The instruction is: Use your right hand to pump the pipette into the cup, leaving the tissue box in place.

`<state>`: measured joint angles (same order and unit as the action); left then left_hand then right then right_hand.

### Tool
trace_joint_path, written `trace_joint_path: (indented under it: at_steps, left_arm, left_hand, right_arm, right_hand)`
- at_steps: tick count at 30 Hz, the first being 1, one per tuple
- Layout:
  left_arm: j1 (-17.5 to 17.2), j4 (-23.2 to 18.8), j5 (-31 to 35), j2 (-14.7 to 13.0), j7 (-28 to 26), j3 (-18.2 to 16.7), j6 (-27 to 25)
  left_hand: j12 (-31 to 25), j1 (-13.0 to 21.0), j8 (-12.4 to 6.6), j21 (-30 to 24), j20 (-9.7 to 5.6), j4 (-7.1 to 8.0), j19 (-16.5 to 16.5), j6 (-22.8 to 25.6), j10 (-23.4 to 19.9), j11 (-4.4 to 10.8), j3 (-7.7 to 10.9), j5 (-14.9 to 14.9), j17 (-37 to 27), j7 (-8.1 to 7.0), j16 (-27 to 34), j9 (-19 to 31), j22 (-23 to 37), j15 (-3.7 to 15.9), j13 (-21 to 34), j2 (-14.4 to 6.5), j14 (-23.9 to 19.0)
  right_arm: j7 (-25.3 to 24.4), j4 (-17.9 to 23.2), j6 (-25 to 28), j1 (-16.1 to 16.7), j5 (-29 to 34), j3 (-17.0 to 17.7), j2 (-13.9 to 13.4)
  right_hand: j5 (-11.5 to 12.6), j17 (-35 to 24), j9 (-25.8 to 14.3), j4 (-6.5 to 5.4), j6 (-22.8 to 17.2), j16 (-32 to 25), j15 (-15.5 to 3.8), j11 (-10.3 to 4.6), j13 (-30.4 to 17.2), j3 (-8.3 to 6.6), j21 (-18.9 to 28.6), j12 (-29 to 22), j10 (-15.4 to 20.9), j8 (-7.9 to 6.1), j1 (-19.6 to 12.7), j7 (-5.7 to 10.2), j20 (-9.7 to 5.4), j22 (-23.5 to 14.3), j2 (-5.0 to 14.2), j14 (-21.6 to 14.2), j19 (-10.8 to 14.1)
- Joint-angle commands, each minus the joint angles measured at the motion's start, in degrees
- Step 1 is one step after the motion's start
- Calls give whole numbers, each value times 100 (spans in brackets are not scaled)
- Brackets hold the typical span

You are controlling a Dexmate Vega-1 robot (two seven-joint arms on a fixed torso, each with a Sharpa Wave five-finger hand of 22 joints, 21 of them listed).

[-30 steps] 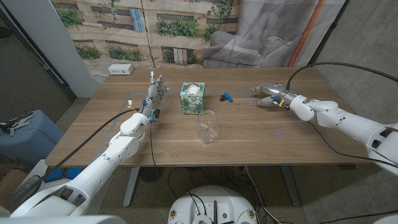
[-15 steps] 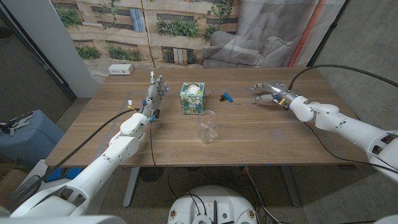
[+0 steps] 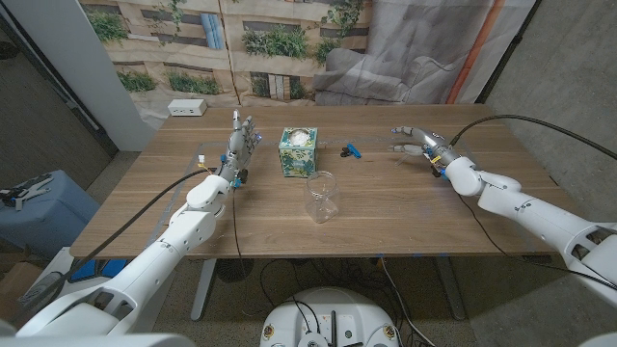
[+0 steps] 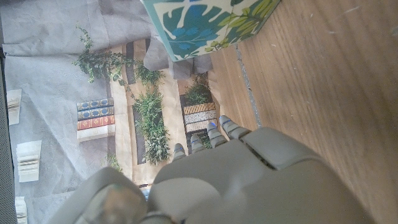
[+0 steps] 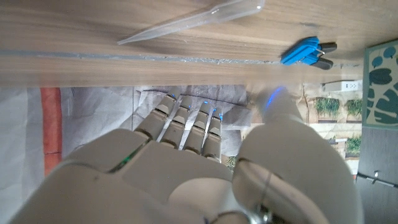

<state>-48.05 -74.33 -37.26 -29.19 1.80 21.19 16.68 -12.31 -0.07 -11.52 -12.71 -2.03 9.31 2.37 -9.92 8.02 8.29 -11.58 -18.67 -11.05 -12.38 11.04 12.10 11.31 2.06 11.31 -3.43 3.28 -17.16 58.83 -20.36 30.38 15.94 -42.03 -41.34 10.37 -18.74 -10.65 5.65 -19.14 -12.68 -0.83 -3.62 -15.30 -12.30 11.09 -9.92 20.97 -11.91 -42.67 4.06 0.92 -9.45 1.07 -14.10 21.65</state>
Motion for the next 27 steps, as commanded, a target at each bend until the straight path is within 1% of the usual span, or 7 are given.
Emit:
trace_joint_path:
  at_steps: [1, 7, 15, 16, 19, 22, 27]
  left_arm:
    - [0, 1, 1, 0, 0, 1, 1]
    - [0, 1, 2, 0, 1, 2, 2]
    - [0, 1, 1, 0, 1, 1, 1]
    - [0, 1, 1, 0, 1, 1, 1]
    - [0, 1, 1, 0, 1, 1, 1]
    - [0, 1, 1, 0, 0, 1, 0]
    - [0, 1, 1, 0, 1, 1, 1]
  left_hand:
    - [-25, -3, -34, -28, -518, 3, 62, -9, 10, 21, -37, -28, -34, -33, 32, 14, 12, 666, 32, -244, 48]
    - [-23, -4, -34, -28, -519, 4, 62, -9, 13, 27, -37, -27, -34, -33, 33, 14, 12, 666, 32, -244, 47]
    - [-27, -5, -34, -29, -517, 4, 61, -9, 3, 21, -37, -27, -34, -33, 33, 14, 12, 661, 32, -244, 45]
    - [-28, -5, -34, -28, -517, 4, 62, -9, 2, 26, -37, -27, -34, -33, 33, 14, 12, 664, 32, -244, 45]
    - [-25, -5, -34, -28, -517, 5, 63, -9, 9, 18, -37, -27, -34, -33, 33, 14, 12, 663, 32, -244, 45]
    - [-25, -5, -34, -27, -520, 5, 64, -9, 8, 17, -37, -27, -34, -33, 34, 14, 12, 661, 32, -244, 42]
    - [-24, -5, -34, -28, -519, 4, 63, -10, 12, 29, -37, -27, -34, -33, 33, 14, 12, 662, 32, -244, 45]
  right_arm:
    - [537, 581, 251, 564, -1267, 579, 186]
    - [661, 559, 60, 694, -1746, 773, 391]
    - [1038, 583, 6, 846, -2451, 1017, 558]
    - [1081, 616, 40, 868, -2520, 1042, 557]
    - [1219, 632, 38, 945, -2830, 1158, 615]
    - [1288, 586, -19, 998, -3045, 1245, 684]
    - [1491, 560, 1, 1061, -3400, 1357, 758]
  right_hand:
    - [-25, 68, 10, 2, 317, 110, 148, 69, 127, 49, -24, 33, -348, 134, 189, -113, 16, -18, -7, 271, -18]
    - [-30, 157, 19, -25, 552, 173, 218, 153, 253, 121, -83, 14, -642, 172, 410, -184, 45, -14, -27, 516, -217]
    - [-30, 271, 29, -140, 919, 213, 329, 193, 389, 255, -135, -2, -1025, 188, 869, -341, 70, -10, -29, 933, -718]
    - [-31, 282, 31, -160, 965, 213, 306, 219, 401, 271, -131, -2, -1072, 189, 933, -373, 53, -10, -21, 980, -767]
    - [-35, 325, 36, -227, 1173, 203, 218, 292, 435, 329, -119, -10, -1215, 202, 1155, -612, -53, -7, 3, 1126, -916]
    - [-27, 367, 39, -281, 1309, 212, 251, 337, 455, 393, -125, 1, -1398, 196, 1354, -749, -117, -5, -1, 1300, -1090]
    - [-6, 403, 43, -363, 1493, 212, 291, 433, 469, 478, -119, -2, -1583, 199, 1613, -833, -135, -5, 0, 1493, -1251]
